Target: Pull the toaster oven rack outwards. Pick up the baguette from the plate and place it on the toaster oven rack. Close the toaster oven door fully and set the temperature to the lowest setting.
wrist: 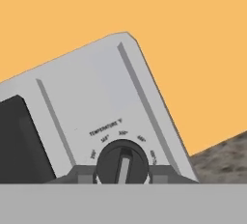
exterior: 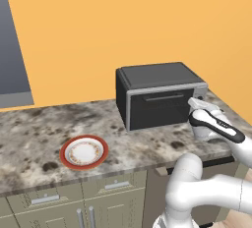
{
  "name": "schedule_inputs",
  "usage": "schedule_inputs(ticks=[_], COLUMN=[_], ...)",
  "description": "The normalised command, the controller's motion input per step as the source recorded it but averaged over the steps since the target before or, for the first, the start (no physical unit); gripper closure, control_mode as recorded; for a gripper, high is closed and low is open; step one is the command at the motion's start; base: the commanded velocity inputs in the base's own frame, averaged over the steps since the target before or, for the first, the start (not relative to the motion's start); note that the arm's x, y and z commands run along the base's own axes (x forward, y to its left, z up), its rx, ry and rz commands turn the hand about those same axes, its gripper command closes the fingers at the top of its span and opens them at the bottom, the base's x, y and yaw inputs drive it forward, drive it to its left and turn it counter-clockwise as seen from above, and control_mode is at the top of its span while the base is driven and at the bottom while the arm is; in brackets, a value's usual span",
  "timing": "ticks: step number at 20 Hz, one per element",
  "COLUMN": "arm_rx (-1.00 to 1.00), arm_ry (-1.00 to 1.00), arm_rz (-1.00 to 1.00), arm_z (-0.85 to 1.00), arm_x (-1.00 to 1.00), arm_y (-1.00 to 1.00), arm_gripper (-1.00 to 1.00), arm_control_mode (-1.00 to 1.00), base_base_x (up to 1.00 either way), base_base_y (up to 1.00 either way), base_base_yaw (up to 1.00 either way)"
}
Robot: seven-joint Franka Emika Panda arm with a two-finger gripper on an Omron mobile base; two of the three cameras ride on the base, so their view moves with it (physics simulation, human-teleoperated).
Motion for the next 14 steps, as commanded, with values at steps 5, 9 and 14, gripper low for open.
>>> schedule_inputs(ticks=[5,9,14], arm_rx=[-0.13,-0.13,-0.13], arm_ry=[0.0,0.0,0.0], arm_rz=[0.0,0.0,0.0], arm_z=[0.0,0.0,0.0], arm_x=[0.0,0.0,0.0], arm_y=[-0.02,-0.05,-0.04], arm_gripper=[1.0,1.0,1.0], arm_control_mode=[-1.0,-1.0,-1.0], base_base_x=[0.0,0.0,0.0], base_base_y=[0.0,0.0,0.0], base_base_yaw=[0.0,0.0,0.0])
